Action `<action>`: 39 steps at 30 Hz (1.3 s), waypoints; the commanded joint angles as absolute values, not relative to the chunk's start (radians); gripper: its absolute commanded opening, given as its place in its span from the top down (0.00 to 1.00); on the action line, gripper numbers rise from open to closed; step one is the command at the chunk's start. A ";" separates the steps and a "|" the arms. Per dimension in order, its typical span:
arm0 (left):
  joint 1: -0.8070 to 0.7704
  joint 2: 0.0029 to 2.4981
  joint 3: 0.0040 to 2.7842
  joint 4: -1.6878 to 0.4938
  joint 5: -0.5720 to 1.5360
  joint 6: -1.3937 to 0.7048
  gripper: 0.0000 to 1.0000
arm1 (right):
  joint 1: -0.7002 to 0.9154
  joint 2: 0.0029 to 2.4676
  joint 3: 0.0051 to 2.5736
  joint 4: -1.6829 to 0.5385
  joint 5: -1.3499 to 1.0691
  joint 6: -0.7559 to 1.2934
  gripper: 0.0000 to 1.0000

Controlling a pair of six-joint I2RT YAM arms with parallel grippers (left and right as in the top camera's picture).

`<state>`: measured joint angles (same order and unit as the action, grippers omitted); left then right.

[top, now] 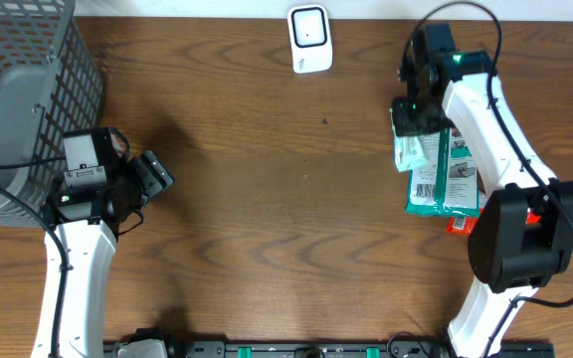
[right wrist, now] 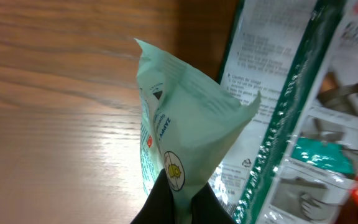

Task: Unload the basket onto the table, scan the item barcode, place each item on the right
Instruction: 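Carry the wipes packet right and lower it onto the gloves pack, then open the right gripper and lift it away from the pile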

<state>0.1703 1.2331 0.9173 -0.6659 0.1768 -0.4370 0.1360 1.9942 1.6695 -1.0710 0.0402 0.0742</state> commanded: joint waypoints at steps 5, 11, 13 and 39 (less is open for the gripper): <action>0.175 1.235 0.926 -0.666 0.167 -0.424 0.15 | 0.080 1.998 1.523 -0.968 0.032 0.119 0.84; 0.175 1.235 0.926 -0.666 0.167 -0.424 0.15 | 0.076 1.998 1.522 -0.953 0.032 0.114 0.08; 0.175 1.235 0.926 -0.666 0.167 -0.424 0.15 | 0.076 1.996 1.544 -0.978 0.033 0.095 0.01; 0.175 1.235 0.926 -0.666 0.167 -0.424 0.15 | 0.080 1.985 1.718 -1.193 0.036 0.096 0.01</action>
